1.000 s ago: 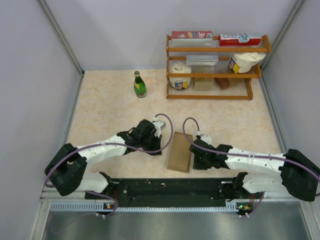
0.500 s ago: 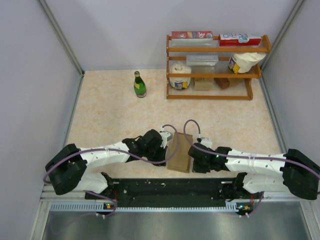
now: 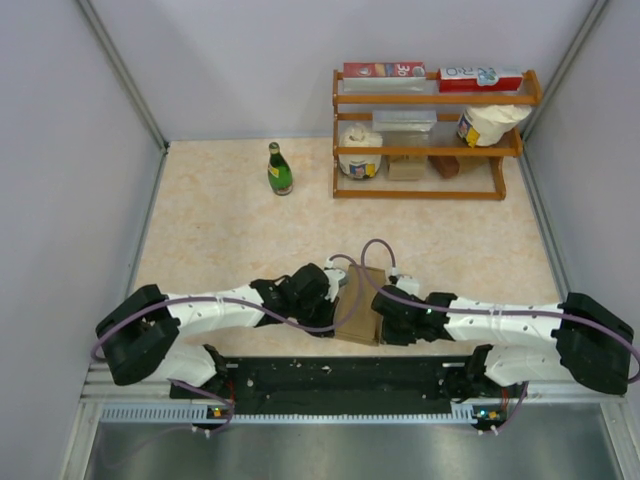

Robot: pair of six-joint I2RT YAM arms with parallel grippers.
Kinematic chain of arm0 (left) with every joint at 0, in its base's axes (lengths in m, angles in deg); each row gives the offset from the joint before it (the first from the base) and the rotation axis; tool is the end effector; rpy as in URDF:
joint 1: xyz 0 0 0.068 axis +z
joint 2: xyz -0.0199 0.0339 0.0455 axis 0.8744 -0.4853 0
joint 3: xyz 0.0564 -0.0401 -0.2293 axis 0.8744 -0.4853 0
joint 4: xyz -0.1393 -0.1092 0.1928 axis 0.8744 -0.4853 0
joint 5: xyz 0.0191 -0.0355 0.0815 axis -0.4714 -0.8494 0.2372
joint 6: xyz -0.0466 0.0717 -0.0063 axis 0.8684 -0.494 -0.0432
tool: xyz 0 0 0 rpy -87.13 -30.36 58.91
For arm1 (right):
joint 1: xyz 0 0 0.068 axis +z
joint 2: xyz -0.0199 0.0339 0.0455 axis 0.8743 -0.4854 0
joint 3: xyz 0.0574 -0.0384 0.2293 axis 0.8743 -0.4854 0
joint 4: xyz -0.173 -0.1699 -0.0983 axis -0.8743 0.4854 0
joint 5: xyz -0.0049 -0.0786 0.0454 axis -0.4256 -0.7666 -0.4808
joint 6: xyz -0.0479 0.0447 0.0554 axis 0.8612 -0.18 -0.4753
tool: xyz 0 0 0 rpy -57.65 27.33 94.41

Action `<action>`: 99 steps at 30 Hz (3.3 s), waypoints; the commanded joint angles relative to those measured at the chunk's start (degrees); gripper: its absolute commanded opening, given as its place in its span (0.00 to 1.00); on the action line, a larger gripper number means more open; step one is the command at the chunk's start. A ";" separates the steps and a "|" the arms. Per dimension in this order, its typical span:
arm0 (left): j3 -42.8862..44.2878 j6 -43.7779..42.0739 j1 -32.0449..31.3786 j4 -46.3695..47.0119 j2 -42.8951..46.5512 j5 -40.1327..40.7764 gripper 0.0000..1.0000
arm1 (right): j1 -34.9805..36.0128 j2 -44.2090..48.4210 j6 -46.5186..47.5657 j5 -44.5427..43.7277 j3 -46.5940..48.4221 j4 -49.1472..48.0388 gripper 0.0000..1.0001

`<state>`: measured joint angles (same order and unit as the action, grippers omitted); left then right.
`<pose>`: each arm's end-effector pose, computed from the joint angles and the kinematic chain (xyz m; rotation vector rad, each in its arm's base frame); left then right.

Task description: Fold the paper box

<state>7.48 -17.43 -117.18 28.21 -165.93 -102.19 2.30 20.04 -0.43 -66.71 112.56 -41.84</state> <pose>0.1401 -0.2441 0.0994 0.8008 2.5923 -0.8464 0.1121 0.1946 0.0857 0.0903 2.7871 0.4130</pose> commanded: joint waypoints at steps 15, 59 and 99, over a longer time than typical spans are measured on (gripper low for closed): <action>6.48 0.99 -3.82 5.75 -6.53 -3.45 0.00 | 0.72 -4.07 -0.02 2.95 4.24 -9.87 0.00; 18.43 -7.19 15.69 4.52 -15.93 -3.72 0.00 | -31.01 -9.24 31.70 11.65 11.00 -11.19 0.00; 17.12 -5.25 20.17 -0.66 -10.67 9.45 0.21 | -33.03 -9.79 28.71 -0.73 15.66 -3.65 0.04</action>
<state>25.25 -23.77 -99.67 29.13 -182.78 -99.85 -29.41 5.55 28.53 -59.52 125.85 -50.82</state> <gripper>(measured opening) 0.086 0.015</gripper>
